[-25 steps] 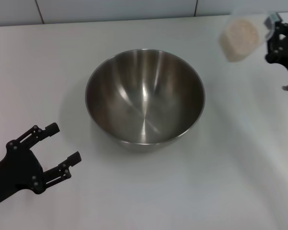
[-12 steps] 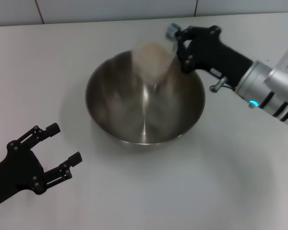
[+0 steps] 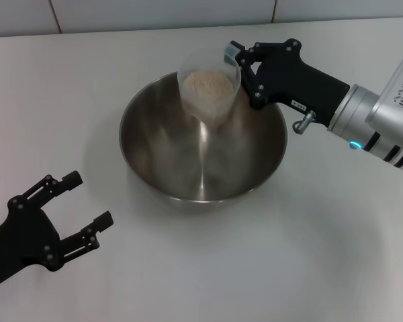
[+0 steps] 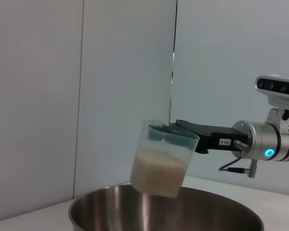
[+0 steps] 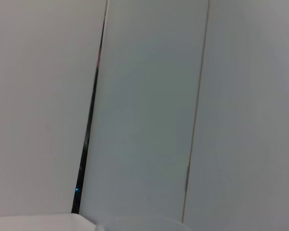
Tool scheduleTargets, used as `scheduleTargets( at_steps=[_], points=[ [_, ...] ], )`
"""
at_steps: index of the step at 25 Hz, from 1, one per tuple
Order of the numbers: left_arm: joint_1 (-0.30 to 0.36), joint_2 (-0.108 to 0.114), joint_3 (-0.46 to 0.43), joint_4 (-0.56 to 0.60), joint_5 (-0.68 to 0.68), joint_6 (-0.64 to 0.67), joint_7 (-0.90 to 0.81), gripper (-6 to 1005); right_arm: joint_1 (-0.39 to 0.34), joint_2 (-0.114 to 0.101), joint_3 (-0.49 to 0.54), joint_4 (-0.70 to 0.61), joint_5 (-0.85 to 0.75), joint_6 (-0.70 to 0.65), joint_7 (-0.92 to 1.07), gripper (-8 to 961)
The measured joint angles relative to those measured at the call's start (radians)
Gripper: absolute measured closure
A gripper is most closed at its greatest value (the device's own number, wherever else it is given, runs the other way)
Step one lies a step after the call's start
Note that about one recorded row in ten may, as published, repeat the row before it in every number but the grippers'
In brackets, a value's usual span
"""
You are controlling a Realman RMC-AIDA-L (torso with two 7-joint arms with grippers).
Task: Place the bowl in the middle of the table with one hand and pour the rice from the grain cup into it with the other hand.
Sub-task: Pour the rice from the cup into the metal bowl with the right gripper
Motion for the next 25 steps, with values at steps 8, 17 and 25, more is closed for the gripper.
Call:
scheduleTargets(
  at_steps=[8, 17, 25],
  points=[
    [0.001, -0.001, 0.0, -0.003, -0.003, -0.002, 0.0, 155, -0.01, 0.004, -0.076, -0.072, 0.0, -0.008, -0.159, 947],
    [0.002, -0.002, -0.005, -0.006, -0.009, -0.014, 0.0, 155, -0.02, 0.006, -0.068, -0.081, 0.007, -0.031, -0.664, 948],
    [-0.002, -0.004, -0.016, -0.009, -0.009, -0.03, -0.003, 155, -0.013, 0.011, -0.062, -0.023, 0.063, -0.051, -1.187, 947]
  ],
)
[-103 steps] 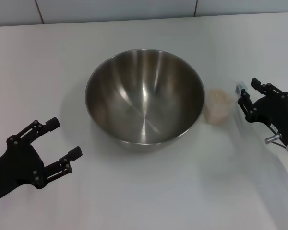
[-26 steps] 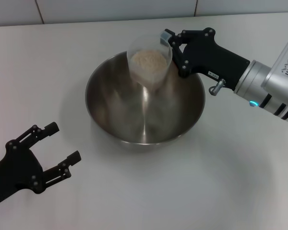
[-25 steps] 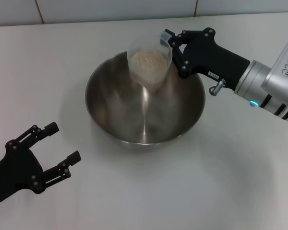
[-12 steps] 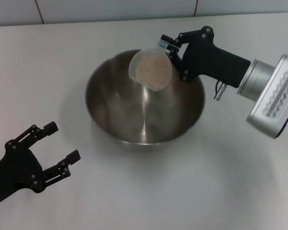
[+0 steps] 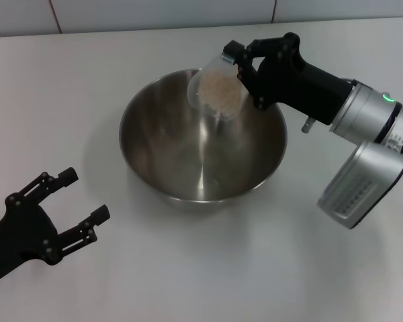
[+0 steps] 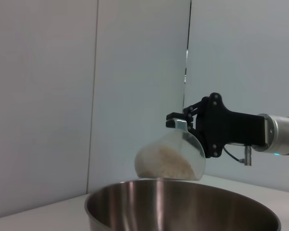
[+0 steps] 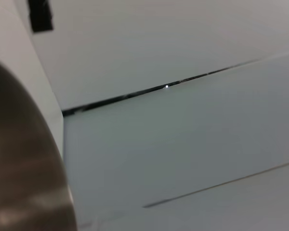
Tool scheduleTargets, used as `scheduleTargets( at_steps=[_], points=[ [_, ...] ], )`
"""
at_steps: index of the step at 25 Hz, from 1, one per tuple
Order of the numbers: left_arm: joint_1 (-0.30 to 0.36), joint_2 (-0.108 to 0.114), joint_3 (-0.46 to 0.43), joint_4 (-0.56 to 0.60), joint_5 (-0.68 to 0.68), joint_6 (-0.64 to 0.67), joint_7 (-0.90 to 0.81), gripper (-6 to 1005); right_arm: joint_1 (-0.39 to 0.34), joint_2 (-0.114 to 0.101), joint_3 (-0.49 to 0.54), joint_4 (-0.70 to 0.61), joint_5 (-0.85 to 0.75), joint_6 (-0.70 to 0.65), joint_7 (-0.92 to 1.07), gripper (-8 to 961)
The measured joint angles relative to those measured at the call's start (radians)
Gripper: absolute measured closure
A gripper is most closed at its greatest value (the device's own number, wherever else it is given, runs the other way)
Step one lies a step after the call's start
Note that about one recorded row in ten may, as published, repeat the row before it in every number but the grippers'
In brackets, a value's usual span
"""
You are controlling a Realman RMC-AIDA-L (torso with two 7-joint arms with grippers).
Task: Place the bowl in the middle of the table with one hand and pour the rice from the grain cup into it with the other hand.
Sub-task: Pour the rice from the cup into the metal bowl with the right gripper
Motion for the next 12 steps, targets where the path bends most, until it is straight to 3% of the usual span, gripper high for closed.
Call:
scheduleTargets(
  at_steps=[12],
  points=[
    [-0.002, -0.01, -0.003, 0.007, 0.003, -0.015, -0.009, 155, 0.015, 0.0, -0.011, 0.046, 0.021, -0.03, -0.357, 947]
  ],
)
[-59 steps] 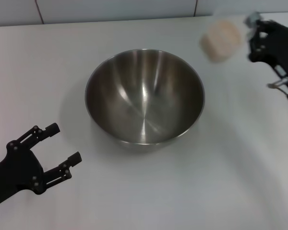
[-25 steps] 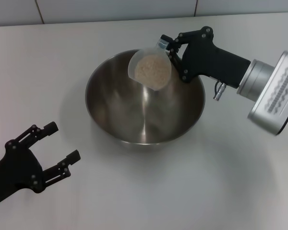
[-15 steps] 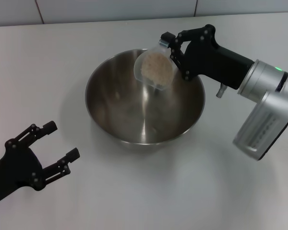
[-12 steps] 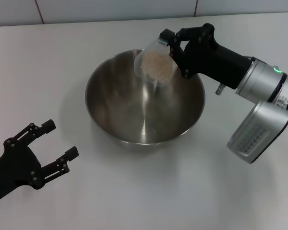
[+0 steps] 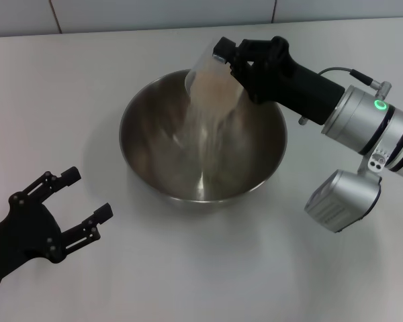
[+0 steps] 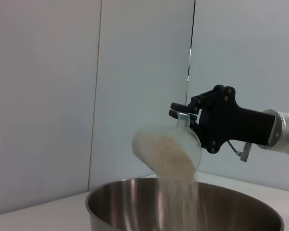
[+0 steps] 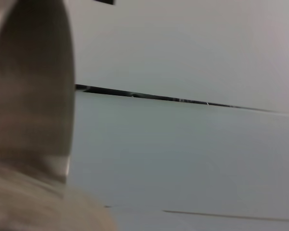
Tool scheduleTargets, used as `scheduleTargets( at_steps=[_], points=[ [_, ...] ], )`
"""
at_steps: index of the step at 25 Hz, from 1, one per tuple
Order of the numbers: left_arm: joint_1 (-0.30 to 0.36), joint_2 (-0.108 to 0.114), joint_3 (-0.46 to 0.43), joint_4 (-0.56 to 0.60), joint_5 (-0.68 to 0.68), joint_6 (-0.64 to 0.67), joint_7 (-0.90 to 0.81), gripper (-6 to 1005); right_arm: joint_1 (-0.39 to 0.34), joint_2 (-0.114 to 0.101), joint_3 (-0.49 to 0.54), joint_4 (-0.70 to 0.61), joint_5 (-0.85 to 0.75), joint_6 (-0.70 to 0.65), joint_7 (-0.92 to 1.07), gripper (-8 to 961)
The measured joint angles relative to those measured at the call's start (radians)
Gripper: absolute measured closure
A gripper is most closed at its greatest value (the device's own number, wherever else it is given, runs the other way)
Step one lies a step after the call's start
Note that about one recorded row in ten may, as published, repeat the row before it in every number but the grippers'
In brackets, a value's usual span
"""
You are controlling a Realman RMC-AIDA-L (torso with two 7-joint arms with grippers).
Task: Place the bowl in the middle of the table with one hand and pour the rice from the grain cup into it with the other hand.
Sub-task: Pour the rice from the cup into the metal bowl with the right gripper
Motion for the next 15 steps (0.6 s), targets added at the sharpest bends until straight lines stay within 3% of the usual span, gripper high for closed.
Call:
scheduleTargets(
  at_steps=[15],
  points=[
    [-0.003, -0.001, 0.0, 0.0, 0.0, -0.001, 0.0, 155, 0.002, 0.0, -0.057, 0.01, -0.007, -0.005, -0.345, 948]
  ],
)
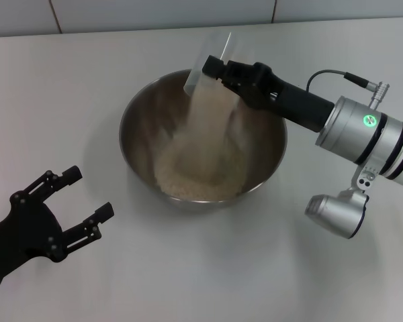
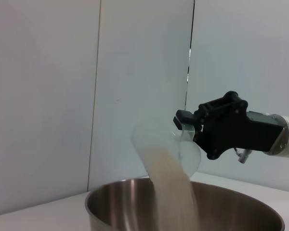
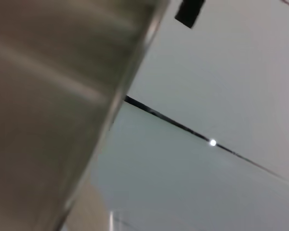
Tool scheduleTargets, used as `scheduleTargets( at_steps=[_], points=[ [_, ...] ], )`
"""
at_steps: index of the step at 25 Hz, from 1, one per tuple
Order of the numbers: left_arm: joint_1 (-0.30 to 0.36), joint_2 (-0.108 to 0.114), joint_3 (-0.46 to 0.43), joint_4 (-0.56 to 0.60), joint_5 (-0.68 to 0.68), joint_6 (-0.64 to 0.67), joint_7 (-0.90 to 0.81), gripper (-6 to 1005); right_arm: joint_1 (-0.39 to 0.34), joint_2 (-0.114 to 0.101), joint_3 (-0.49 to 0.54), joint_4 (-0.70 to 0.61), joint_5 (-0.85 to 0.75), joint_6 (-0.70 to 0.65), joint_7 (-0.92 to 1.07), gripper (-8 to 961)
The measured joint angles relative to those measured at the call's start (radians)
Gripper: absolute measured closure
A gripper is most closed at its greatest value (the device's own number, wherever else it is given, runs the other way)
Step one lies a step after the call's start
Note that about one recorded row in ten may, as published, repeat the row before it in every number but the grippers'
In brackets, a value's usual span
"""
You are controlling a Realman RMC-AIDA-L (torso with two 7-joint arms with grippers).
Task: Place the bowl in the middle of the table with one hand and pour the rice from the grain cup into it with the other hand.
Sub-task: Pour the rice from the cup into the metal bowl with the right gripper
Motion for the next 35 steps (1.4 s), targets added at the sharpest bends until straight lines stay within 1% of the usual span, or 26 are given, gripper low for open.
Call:
scheduleTargets(
  at_steps=[10, 27, 30, 32, 33, 34, 35],
  points=[
    [0.0, 0.0, 0.0, -0.007, 0.002, -0.006, 0.001, 155, 0.009, 0.0, -0.058, -0.027, -0.013, 0.007, -0.131, 947],
    [0.0, 0.0, 0.0, -0.007, 0.001, -0.008, 0.001, 155, 0.015, 0.0, -0.061, -0.026, -0.012, 0.003, -0.138, 947],
    [0.0, -0.001, 0.0, -0.007, 0.0, -0.009, 0.001, 155, 0.018, 0.0, -0.052, -0.012, -0.001, -0.003, -0.069, 947],
    [0.0, -0.001, 0.0, -0.007, -0.002, -0.009, 0.001, 155, 0.021, 0.0, -0.041, 0.002, 0.01, -0.012, 0.049, 947],
    [0.0, -0.001, 0.0, -0.007, -0.002, -0.009, 0.001, 155, 0.025, 0.0, -0.01, 0.027, 0.014, -0.016, 0.211, 947],
    [0.0, -0.001, 0.0, -0.007, -0.002, -0.009, 0.001, 155, 0.025, 0.0, -0.01, 0.027, 0.014, -0.016, 0.211, 948],
    [0.0, -0.001, 0.0, -0.007, -0.002, -0.009, 0.001, 155, 0.027, 0.0, 0.006, 0.039, 0.014, -0.016, 0.266, 948]
  ],
)
